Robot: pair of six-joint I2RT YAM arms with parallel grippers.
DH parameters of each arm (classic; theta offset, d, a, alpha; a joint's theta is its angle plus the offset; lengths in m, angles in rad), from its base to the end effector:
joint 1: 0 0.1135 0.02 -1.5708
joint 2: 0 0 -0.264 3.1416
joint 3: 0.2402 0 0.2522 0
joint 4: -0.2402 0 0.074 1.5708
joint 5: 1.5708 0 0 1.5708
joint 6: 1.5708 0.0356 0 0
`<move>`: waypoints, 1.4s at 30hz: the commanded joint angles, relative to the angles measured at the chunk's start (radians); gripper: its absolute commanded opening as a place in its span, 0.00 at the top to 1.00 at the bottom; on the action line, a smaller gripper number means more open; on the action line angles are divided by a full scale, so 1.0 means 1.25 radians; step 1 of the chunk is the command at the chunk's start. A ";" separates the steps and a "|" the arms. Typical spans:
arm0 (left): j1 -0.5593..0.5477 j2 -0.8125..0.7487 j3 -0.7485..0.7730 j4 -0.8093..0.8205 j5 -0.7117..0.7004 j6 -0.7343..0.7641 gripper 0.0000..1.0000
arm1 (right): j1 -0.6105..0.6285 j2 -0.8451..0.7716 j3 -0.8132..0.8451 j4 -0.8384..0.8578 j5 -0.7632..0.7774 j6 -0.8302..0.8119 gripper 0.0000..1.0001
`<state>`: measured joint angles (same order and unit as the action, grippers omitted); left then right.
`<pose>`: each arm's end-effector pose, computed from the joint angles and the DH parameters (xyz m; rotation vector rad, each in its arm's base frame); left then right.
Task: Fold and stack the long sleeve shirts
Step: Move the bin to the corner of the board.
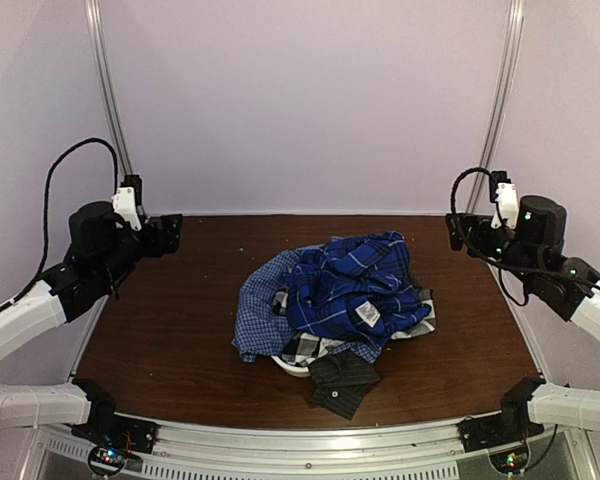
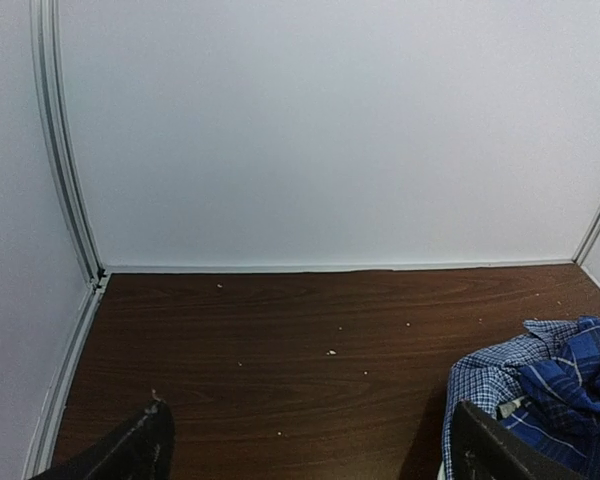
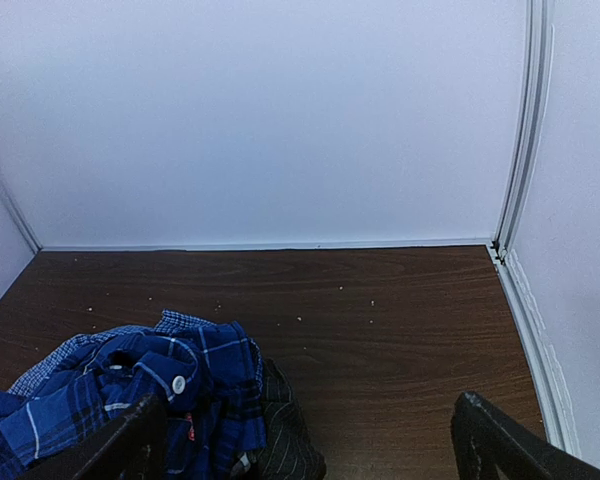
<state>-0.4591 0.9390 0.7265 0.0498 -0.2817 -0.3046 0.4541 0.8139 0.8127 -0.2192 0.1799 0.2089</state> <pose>0.2043 -0.0899 0.3160 -0.0740 1.7360 -0.3189 0.1737 0.0777 0.3413 -0.0908 1.7962 0.3145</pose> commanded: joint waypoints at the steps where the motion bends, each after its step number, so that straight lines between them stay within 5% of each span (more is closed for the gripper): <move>1: -0.002 0.027 -0.003 0.010 0.035 -0.008 0.02 | 0.005 0.012 0.028 -0.019 -0.012 0.005 0.00; 12: -0.055 0.137 0.064 -0.016 0.130 0.054 0.02 | 0.005 0.051 0.103 -0.116 -0.007 0.006 0.00; 19: -0.075 0.359 0.226 -0.139 0.353 0.103 0.02 | 0.007 0.050 0.088 -0.131 -0.025 0.031 0.00; 24: -0.139 0.521 0.332 -0.214 0.359 0.179 0.02 | 0.006 0.031 0.054 -0.112 -0.042 0.057 0.00; 34: -0.144 0.785 0.545 -0.349 0.419 0.235 0.19 | 0.007 -0.001 0.009 -0.101 -0.055 0.088 0.00; 42: -0.144 0.840 0.578 -0.316 0.376 0.216 0.49 | 0.007 -0.004 -0.020 -0.084 -0.077 0.115 0.00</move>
<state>-0.6422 1.9697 1.4048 -0.3618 0.2176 -0.0391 0.4541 0.8127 0.8093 -0.3466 0.1040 0.3256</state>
